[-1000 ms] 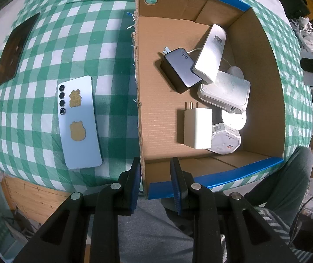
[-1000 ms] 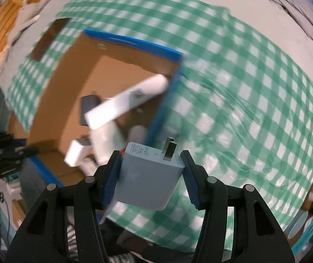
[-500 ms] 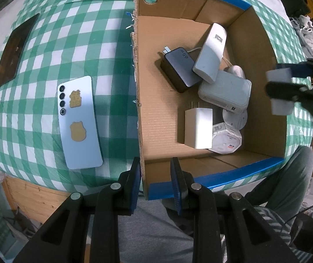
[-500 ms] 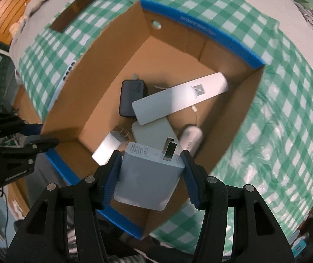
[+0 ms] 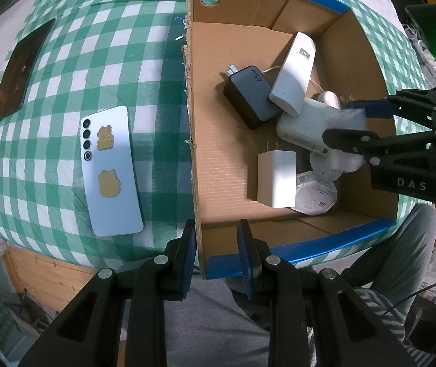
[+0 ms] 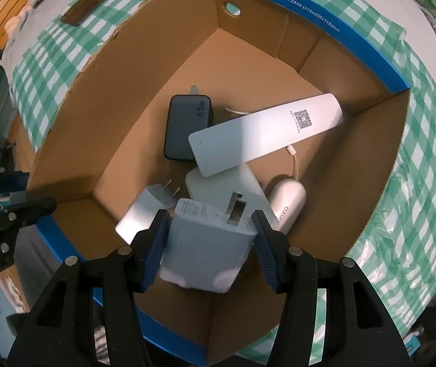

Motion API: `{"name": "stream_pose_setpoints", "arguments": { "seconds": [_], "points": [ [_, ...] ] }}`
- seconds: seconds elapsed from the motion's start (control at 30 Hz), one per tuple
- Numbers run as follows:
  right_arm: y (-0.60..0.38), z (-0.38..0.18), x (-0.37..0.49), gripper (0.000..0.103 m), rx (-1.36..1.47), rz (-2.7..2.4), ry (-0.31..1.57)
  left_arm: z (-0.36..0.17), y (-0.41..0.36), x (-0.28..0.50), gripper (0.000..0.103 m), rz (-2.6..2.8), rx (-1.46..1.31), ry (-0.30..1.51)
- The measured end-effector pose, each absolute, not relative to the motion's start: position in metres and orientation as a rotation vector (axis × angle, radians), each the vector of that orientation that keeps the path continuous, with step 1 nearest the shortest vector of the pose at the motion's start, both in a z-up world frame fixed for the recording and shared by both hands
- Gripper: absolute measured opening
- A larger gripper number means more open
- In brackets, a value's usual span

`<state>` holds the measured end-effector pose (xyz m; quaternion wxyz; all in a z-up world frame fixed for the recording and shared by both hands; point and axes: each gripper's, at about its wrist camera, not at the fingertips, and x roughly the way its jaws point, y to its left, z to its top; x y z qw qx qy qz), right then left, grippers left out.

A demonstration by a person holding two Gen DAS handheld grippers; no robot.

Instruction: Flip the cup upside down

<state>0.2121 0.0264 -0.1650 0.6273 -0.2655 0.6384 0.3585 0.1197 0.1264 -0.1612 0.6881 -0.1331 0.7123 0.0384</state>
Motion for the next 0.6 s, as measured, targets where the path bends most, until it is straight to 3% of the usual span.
{"name": "stream_pose_setpoints", "arguments": {
  "seconds": [0.17,0.27,0.6],
  "points": [
    [0.026,-0.159,0.21,0.055,-0.602,0.831,1.436,-0.162,0.127,0.119,0.026,0.089,-0.303,1.591],
    [0.021,-0.15,0.206,0.062,-0.586,0.832,1.411,-0.162,0.128,0.118,0.026,0.091,-0.313,1.588],
    [-0.004,-0.108,0.195,0.062,-0.507,0.815,1.335,-0.15,0.128,0.112,0.027,0.105,-0.32,1.553]
  ]
}}
